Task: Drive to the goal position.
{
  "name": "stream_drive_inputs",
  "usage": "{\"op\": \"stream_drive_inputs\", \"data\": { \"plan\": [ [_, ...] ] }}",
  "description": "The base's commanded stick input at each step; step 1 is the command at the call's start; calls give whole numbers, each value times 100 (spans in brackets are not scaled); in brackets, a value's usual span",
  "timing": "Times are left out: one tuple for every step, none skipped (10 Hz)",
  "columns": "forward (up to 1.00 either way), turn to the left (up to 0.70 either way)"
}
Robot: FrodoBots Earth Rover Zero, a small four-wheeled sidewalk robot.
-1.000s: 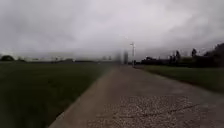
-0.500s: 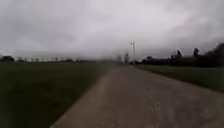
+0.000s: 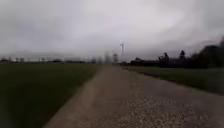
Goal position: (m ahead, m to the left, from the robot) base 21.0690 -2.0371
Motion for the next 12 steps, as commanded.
{"op": "stream_drive_inputs", "data": {
  "plan": [
    [85, 0],
    [85, 0],
    [85, 0],
    [85, 0],
    [85, 0],
    [85, 0],
    [85, 0],
    [85, 0],
    [85, 0],
    [85, 0],
    [85, 0],
    [85, 0]
  ]
}}
